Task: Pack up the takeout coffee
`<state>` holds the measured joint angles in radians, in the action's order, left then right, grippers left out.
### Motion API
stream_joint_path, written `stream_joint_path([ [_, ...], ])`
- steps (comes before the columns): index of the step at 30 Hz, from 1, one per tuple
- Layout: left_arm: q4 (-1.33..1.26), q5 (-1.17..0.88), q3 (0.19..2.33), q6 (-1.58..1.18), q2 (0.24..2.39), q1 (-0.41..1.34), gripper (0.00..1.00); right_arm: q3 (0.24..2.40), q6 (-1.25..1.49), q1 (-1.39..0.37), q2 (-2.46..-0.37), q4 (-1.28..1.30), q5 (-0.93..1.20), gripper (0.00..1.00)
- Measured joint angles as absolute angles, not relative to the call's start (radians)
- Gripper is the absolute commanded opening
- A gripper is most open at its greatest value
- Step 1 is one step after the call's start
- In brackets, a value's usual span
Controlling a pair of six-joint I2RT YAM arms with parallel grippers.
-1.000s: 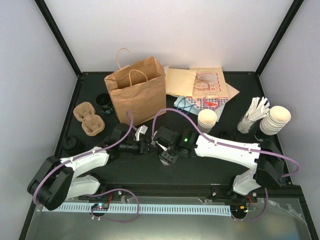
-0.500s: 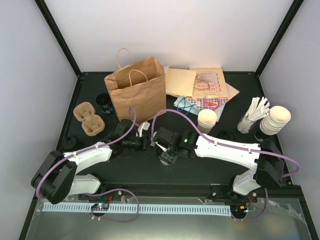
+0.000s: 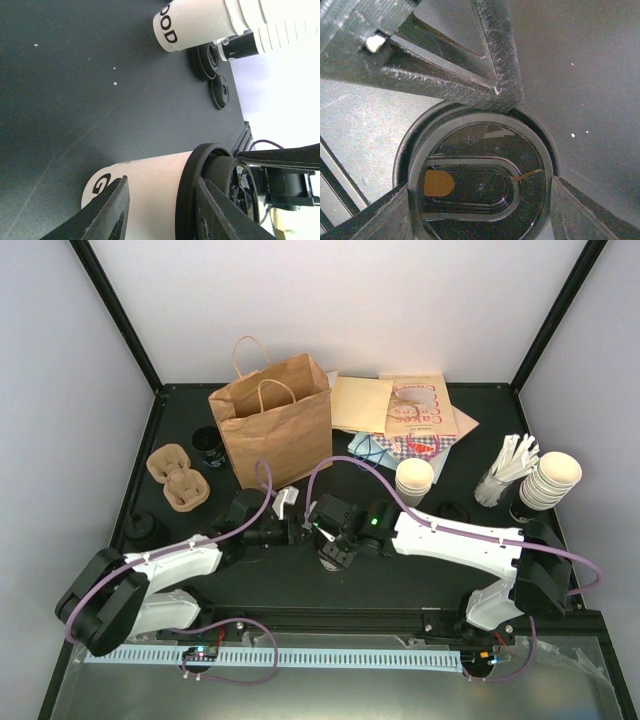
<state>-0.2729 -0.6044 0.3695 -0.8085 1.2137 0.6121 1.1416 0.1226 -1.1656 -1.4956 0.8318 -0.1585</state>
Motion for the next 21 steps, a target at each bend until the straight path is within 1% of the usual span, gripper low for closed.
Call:
stream_joint_path([
  [6, -0.255, -0.495, 0.345, -0.819, 1.135, 0.656, 0.41, 1.131, 0.14, -1.157, -1.492, 0.826, -0.153, 0.64],
  [13, -0.155, -0.473, 0.304, -0.854, 1.005, 0.678, 0.41, 1.132, 0.149, -1.156, -1.49, 0.822, -0.152, 0.64],
  [21, -0.162, -0.451, 0.287, -0.907, 0.991, 0.713, 0.41, 1.14, 0.148, -1.155, -1.495, 0.83, -0.151, 0.64],
])
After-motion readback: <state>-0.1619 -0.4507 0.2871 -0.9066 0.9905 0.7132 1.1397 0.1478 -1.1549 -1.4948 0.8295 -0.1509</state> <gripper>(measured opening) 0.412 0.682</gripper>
